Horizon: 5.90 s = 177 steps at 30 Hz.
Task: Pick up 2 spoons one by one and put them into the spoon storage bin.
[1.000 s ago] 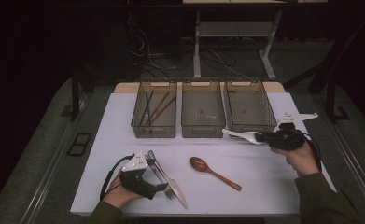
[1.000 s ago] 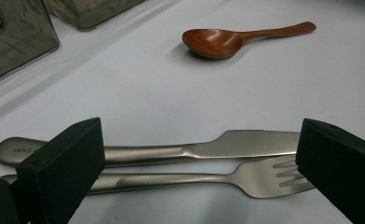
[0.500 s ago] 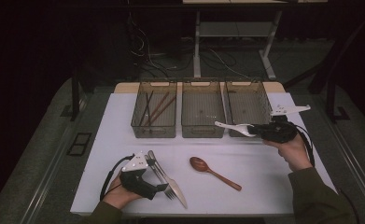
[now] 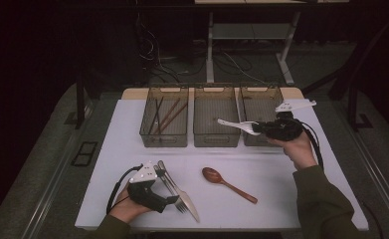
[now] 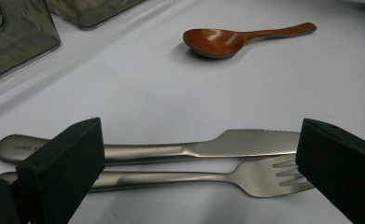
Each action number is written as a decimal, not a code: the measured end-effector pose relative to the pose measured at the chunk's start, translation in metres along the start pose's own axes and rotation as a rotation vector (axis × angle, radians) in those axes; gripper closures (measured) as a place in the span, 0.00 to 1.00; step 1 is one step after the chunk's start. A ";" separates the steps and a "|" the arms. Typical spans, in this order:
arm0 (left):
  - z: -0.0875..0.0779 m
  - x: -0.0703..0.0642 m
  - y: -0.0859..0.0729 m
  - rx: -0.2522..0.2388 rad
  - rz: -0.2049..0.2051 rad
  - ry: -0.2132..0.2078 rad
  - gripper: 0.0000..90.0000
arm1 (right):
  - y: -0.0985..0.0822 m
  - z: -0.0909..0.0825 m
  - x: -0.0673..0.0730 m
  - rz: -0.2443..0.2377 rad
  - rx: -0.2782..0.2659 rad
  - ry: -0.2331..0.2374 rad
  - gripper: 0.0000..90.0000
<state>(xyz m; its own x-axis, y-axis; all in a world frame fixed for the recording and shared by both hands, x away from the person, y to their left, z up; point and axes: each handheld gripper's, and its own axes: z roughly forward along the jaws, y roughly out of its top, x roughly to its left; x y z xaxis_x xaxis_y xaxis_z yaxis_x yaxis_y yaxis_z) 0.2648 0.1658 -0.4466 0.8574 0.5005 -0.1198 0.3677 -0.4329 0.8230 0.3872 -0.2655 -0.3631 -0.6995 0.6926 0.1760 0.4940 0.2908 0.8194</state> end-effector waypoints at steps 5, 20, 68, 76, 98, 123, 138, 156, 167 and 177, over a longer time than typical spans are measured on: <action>0.000 0.000 0.000 0.001 0.002 0.000 0.01 | 0.007 0.013 0.001 -0.004 0.009 0.000 0.91; -0.001 -0.001 0.000 -0.002 0.000 0.001 0.01 | 0.021 0.051 0.009 -0.049 0.070 0.007 0.91; -0.001 -0.002 0.000 -0.003 0.000 0.000 0.01 | 0.031 0.053 0.018 -0.059 0.078 0.028 0.57; -0.001 -0.002 0.000 0.002 0.001 0.002 0.01 | 0.024 0.034 0.026 -0.058 0.062 0.053 0.56; 0.000 -0.002 0.000 0.004 0.004 0.001 0.01 | -0.017 0.015 0.044 -0.046 0.095 0.111 0.53; 0.000 -0.003 0.001 0.008 0.013 -0.003 0.01 | -0.043 0.043 0.065 -0.055 0.180 0.158 0.53; 0.001 -0.003 0.001 0.011 0.016 -0.005 0.01 | -0.048 0.060 0.084 -0.091 0.219 0.198 0.53; 0.001 -0.003 0.001 0.012 0.017 -0.006 0.01 | -0.057 0.082 0.102 -0.117 0.278 0.229 0.54; 0.001 -0.003 0.000 0.012 0.015 -0.007 0.01 | -0.060 0.088 0.105 -0.128 0.295 0.226 0.54; 0.001 -0.002 0.000 0.013 0.016 -0.006 0.01 | -0.062 0.091 0.110 -0.161 0.312 0.213 0.59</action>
<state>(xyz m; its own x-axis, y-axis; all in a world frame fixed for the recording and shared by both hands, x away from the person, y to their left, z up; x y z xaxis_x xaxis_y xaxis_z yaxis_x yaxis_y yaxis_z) 0.2634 0.1636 -0.4467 0.8651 0.4893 -0.1099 0.3586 -0.4503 0.8177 0.3267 -0.1477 -0.4445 -0.8559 0.4791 0.1946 0.4792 0.5937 0.6464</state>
